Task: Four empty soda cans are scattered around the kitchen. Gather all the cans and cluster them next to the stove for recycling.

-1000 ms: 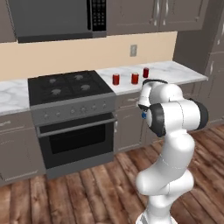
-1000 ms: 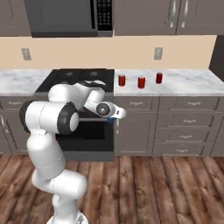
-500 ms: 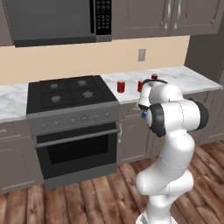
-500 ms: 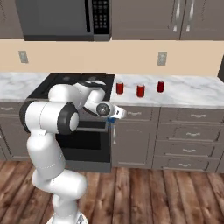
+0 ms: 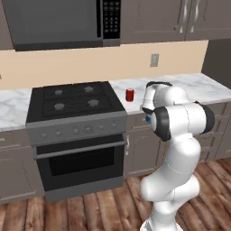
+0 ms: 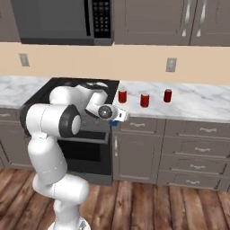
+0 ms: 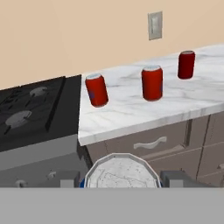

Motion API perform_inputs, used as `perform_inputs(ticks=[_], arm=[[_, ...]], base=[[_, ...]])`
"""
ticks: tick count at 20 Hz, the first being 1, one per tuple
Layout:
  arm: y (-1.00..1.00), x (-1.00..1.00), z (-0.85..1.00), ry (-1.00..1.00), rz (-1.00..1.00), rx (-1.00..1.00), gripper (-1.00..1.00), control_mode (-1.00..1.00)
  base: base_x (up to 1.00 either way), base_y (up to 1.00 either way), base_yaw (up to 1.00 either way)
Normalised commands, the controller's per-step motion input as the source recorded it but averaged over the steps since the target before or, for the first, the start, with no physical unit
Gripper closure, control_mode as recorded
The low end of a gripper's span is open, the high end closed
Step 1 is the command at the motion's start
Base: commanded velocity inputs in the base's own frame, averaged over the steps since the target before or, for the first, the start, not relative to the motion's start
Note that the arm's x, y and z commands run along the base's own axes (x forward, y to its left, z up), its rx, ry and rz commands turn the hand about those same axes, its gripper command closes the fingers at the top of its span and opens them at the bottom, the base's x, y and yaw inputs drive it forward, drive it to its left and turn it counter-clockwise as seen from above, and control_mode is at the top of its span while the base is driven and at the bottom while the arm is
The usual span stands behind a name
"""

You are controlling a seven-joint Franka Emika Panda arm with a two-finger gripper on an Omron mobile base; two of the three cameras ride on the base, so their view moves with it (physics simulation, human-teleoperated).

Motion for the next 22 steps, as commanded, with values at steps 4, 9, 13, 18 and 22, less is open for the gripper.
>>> perform_inputs(ticks=[4, 9, 13, 18, 22], arm=[[0.0, 0.0, 0.0, 0.0, 0.0, 0.0, 1.0, 1.0], [0.0, 0.0, 0.0, 0.0, 0.0, 0.0, 1.0, 1.0], [0.0, 0.0, 0.0, 0.0, 0.0, 0.0, 1.0, 1.0], [0.0, 0.0, 0.0, 0.0, 0.0, 0.0, 1.0, 1.0], [0.0, 0.0, 0.0, 0.0, 0.0, 0.0, 1.0, 1.0]], base=[[0.44, -0.43, 0.14], [0.46, -0.38, 0.13], [0.53, -0.21, 0.11], [0.47, -0.13, 0.09], [0.33, -0.27, 0.09]])
